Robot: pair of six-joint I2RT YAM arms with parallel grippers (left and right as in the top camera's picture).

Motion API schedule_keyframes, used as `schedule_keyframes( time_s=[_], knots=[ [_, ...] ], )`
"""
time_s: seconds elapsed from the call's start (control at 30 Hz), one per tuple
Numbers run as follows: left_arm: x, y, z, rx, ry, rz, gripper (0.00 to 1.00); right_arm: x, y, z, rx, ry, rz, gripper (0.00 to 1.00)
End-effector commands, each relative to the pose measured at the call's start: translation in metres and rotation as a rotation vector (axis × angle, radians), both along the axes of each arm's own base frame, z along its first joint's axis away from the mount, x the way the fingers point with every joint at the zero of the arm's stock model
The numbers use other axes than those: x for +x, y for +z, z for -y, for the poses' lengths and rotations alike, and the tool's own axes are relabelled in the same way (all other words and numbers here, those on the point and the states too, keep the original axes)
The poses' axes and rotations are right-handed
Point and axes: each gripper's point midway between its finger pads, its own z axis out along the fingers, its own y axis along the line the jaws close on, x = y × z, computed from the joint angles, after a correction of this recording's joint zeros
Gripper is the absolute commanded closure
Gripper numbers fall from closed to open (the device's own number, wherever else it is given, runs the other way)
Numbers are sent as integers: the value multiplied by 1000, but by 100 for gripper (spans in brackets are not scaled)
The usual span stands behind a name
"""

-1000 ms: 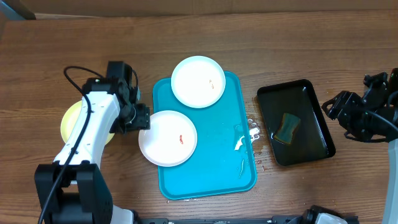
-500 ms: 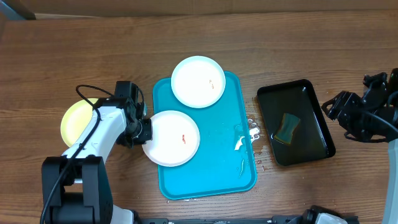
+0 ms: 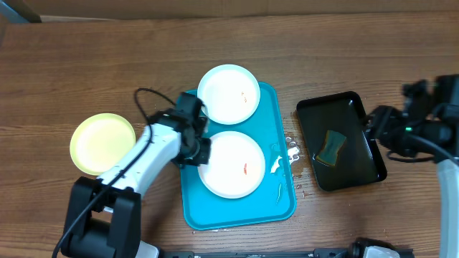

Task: Clean dirty plates on tray and stack at the side
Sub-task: 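Grasp the rim of the front white plate with the left gripper, then grasp the sponge in the black tray with the right gripper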

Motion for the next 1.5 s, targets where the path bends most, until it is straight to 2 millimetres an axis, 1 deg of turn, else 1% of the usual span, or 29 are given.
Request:
schedule_keyframes(
  time_s=[0.0, 0.03, 0.1, 0.17, 0.23, 0.3, 0.37, 0.4, 0.47, 0.53, 0.67, 0.77, 0.83, 0.9, 0.93, 1.0, 1.1, 1.2, 1.23, 1.3, 1.37, 1.47],
  knots=[
    [13, 3, -1, 64, 90, 51, 96, -3, -15, -24, -21, 85, -17, 44],
    [13, 3, 0, 61, 100, 51, 96, -3, -23, -23, -45, 60, -40, 45],
    [13, 3, -1, 60, 118, 48, 96, -2, -40, -14, -108, -12, -91, 46],
    [12, 2, -1, 58, 146, 41, 95, 2, -61, -8, -146, -63, -131, 48],
    [11, 3, 2, 41, 148, 34, 90, 7, -79, -11, -130, -57, -153, 50],
    [10, 3, 3, 33, 148, 28, 87, 10, -98, -12, -128, -54, -180, 51],
    [8, 3, 4, 28, 145, 22, 81, 13, -118, -12, -124, -51, -214, 53],
    [7, 2, 4, 28, 145, 18, 80, 13, -131, -14, -117, -46, -242, 54],
    [6, 2, 4, 31, 145, 12, 78, 14, -148, -15, -112, -45, -286, 54],
    [5, 2, 4, 32, 143, 10, 71, 16, -167, -15, -113, -43, -327, 56],
    [6, 2, 4, 32, 141, 12, 60, 23, -196, -14, -117, -45, -379, 61],
    [5, 2, 4, 32, 140, 11, 58, 29, -215, -6, -158, -65, -399, 66],
    [5, 2, 4, 33, 141, 10, 56, 26, -229, 3, -205, -103, -438, 71],
    [5, 2, 4, 33, 141, 10, 55, 23, -241, 5, -215, -115, -475, 75],
    [5, 2, 4, 33, 141, 10, 55, 21, -246, 5, -213, -114, -492, 81],
    [5, 2, 4, 33, 140, 9, 54, 18, -248, 4, -213, -111, -509, 96],
    [5, 2, 4, 33, 141, 9, 54, 21, -234, 5, -215, -107, -512, 96],
    [6, 2, 4, 32, 141, 12, 53, 31, -209, 5, -224, -66, -471, 95],
    [6, 2, 4, 32, 141, 12, 53, 34, -200, 5, -227, -51, -454, 86],
    [5, 2, 4, 32, 141, 12, 52, 38, -181, 5, -230, -40, -431, 61],
    [5, 2, 4, 32, 141, 11, 44, 37, -169, 5, -230, -41, -424, 53],
    [4, 2, 4, 29, 140, 7, 37, 26, -163, 4, -230, -37, -458, 50]
  ],
)
